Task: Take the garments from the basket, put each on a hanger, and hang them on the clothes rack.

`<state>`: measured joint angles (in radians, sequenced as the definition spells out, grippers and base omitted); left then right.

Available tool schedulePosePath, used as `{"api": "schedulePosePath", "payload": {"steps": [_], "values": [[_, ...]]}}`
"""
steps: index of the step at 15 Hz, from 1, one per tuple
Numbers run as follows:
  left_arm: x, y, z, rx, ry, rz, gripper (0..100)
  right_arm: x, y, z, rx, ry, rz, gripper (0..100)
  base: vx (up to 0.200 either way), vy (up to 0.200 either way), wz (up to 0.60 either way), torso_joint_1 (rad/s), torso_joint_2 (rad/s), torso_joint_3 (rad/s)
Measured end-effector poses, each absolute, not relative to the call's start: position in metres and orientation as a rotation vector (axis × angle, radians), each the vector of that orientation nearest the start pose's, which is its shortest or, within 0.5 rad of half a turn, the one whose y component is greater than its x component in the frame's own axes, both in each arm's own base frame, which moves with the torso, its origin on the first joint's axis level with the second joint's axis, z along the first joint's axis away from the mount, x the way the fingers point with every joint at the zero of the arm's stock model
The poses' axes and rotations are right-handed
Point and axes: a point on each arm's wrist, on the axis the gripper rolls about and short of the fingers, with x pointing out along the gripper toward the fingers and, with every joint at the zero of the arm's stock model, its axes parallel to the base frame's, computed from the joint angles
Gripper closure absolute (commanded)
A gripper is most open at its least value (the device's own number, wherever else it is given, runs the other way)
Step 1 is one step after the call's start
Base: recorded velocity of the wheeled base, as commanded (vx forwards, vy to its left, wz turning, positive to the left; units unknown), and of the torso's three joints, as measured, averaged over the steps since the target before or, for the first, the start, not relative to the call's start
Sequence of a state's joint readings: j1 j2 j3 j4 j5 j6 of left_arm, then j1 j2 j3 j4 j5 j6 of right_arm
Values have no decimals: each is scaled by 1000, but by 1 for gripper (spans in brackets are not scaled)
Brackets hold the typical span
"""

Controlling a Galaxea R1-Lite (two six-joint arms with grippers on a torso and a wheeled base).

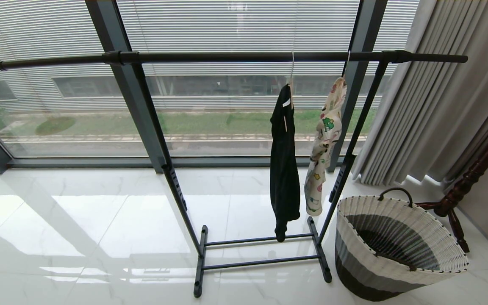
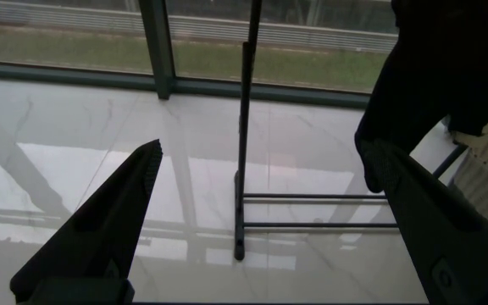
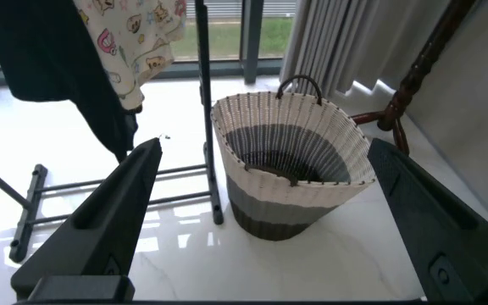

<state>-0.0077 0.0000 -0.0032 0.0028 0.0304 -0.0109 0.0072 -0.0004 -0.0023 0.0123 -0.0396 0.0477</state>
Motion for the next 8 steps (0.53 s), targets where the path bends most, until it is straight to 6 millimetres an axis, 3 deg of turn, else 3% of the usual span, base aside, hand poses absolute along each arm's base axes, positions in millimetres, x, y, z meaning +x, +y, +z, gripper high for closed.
{"api": "schedulePosePath", "payload": {"steps": [8], "values": [[-23,1,76,-11,0,23,0,-23,-1,75,52,8,-33,0,0,0,0,0,0,0]]}}
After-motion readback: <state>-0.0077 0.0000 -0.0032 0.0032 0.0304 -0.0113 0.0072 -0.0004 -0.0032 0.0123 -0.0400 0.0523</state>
